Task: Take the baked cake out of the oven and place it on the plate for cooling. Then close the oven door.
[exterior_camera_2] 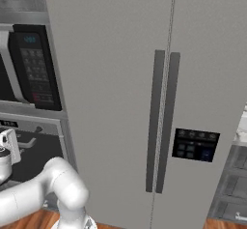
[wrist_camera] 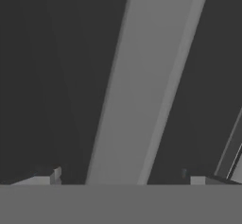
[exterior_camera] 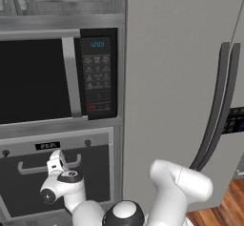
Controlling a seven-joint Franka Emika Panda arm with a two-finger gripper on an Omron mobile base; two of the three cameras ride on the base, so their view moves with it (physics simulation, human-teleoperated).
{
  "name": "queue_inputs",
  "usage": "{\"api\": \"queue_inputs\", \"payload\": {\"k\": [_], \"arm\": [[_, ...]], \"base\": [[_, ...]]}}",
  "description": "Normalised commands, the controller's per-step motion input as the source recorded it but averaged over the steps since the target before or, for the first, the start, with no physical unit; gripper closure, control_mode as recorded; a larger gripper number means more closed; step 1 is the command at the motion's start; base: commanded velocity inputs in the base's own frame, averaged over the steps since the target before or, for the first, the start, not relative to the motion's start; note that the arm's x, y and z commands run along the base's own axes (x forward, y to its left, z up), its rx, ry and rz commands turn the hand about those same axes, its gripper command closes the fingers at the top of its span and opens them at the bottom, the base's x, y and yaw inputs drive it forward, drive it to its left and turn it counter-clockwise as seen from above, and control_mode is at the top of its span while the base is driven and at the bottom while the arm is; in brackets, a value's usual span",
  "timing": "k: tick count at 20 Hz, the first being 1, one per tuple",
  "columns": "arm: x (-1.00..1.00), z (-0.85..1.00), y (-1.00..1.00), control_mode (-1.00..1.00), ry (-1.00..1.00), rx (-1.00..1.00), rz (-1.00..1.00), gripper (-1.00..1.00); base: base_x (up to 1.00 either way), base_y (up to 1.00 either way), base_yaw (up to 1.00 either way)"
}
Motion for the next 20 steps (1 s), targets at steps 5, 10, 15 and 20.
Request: {"api": "queue_inputs", "payload": {"k": [5,10,15,20], "arm": [[-0.08,-0.25,0.11,-1.0,0.0,0.0,-0.05,1.0],[-0.11,-0.28,0.1,-1.0,0.0,0.0,-0.11,1.0],[-0.38,-0.4,0.15,-1.0,-0.02,0.0,-0.13,1.0],[-0.53,-0.44,0.17,-1.0,0.0,0.0,-0.14,1.0]], "base": [[0.0,0.0,0.0],[0.0,0.0,0.0],[0.0,0.0,0.0],[0.0,0.0,0.0]]}}
